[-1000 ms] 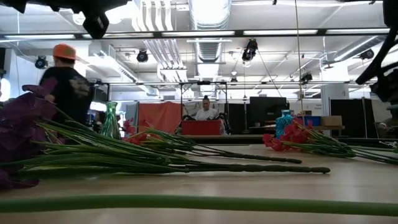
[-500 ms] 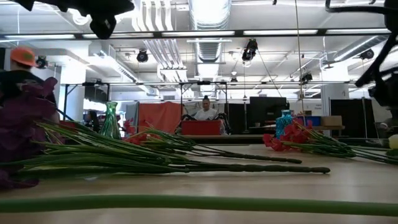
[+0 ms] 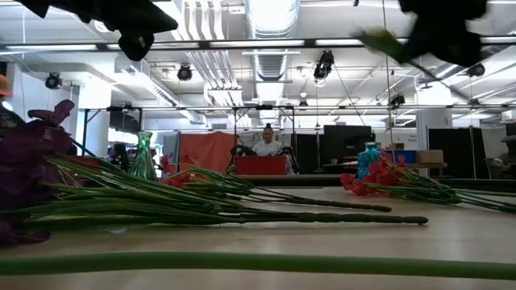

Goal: Sort flowers into vase by color
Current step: Put the bottom yellow tulip into the blue vase

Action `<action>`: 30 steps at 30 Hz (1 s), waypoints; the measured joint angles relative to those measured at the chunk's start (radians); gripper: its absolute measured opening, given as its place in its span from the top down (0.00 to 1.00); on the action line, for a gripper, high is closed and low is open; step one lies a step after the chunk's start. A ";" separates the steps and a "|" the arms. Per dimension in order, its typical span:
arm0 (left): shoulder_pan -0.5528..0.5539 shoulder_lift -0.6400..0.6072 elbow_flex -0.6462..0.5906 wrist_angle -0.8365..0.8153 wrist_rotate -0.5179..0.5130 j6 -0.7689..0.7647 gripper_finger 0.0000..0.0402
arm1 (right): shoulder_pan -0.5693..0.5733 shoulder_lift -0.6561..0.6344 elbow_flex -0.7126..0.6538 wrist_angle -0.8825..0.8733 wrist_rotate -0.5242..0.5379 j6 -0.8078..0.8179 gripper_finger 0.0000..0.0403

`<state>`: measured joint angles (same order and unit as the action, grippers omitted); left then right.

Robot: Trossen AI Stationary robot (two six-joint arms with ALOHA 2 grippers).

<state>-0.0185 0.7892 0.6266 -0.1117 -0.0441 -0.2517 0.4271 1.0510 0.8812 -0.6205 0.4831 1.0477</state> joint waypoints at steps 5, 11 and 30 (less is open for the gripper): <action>0.000 0.021 0.000 0.012 0.000 -0.004 1.00 | -0.145 -0.048 -0.049 0.417 -0.023 -0.486 0.97; 0.000 0.036 0.000 0.030 -0.027 -0.004 1.00 | -0.357 -0.049 -0.086 0.754 -0.212 -0.842 0.97; 0.000 0.027 0.000 0.000 -0.052 -0.035 1.00 | -0.875 -0.281 -0.186 0.698 0.229 -1.017 0.97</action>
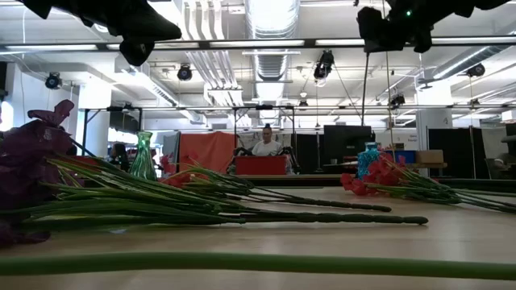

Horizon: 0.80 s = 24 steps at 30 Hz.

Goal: Sort flowers into vase by color
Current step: Put the bottom yellow tulip into the blue vase

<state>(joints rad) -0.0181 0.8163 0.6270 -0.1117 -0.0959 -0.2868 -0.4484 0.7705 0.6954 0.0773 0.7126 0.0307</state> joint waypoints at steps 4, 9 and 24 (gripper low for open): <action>0.000 0.000 0.000 0.003 0.000 -0.004 1.00 | -0.044 0.016 -0.034 0.007 0.049 0.004 0.97; 0.000 0.000 0.000 0.004 0.000 -0.011 1.00 | -0.074 0.033 -0.045 0.022 0.046 0.014 0.97; 0.000 0.001 0.001 0.005 0.000 -0.011 1.00 | -0.074 0.037 0.009 -0.023 -0.010 0.008 0.97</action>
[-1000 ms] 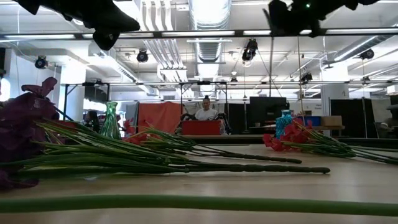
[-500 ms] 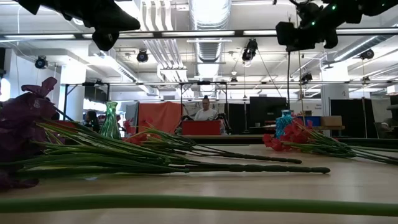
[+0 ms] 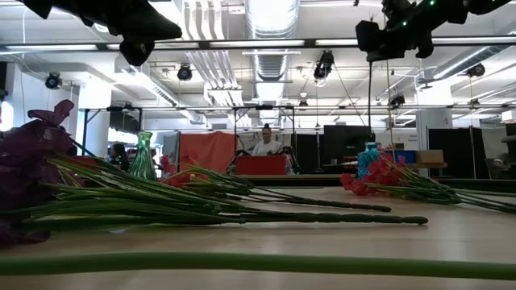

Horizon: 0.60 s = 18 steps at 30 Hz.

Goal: Sort flowers into vase by color
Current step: Put the bottom yellow tulip into the blue vase

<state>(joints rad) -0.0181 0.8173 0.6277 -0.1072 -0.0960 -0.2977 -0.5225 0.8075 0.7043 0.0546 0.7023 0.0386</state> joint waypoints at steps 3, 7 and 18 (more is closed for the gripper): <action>0.000 0.000 0.000 0.000 0.000 0.000 1.00 | -0.002 0.007 -0.006 -0.003 0.005 0.012 0.97; 0.000 0.000 0.000 0.000 -0.001 0.000 1.00 | -0.002 0.033 -0.006 -0.002 0.005 0.021 0.97; 0.000 0.000 0.000 0.000 -0.001 0.000 1.00 | -0.002 0.086 -0.006 0.003 0.005 0.041 0.97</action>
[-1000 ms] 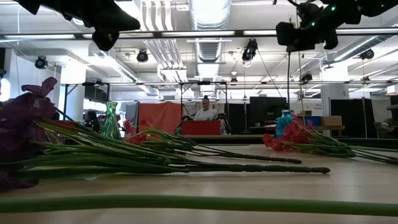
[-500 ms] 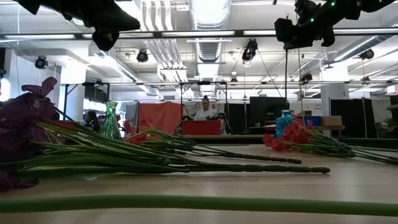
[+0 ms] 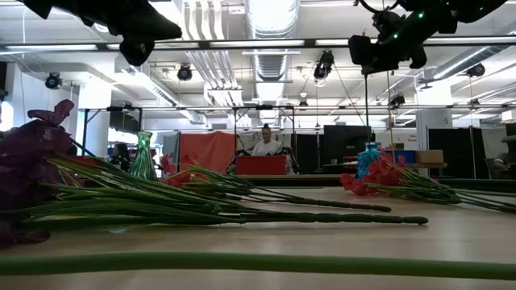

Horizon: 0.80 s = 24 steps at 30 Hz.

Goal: Sort flowers into vase by color
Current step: Put the bottom yellow tulip into the blue vase

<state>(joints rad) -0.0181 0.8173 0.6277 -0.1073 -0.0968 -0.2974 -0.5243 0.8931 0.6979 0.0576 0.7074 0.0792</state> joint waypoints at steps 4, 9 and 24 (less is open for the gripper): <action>0.000 0.000 0.000 0.000 0.000 0.000 1.00 | 0.000 -0.002 0.000 0.000 0.000 0.000 0.97; 0.000 0.000 0.000 0.000 0.000 0.000 1.00 | 0.000 -0.002 0.000 -0.009 0.000 0.000 0.97; 0.000 0.000 0.000 0.000 -0.001 -0.004 1.00 | 0.000 -0.002 -0.001 -0.111 0.001 0.045 0.68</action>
<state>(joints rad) -0.0181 0.8173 0.6277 -0.1078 -0.0975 -0.3015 -0.5243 0.8913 0.6971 -0.0530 0.7082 0.1238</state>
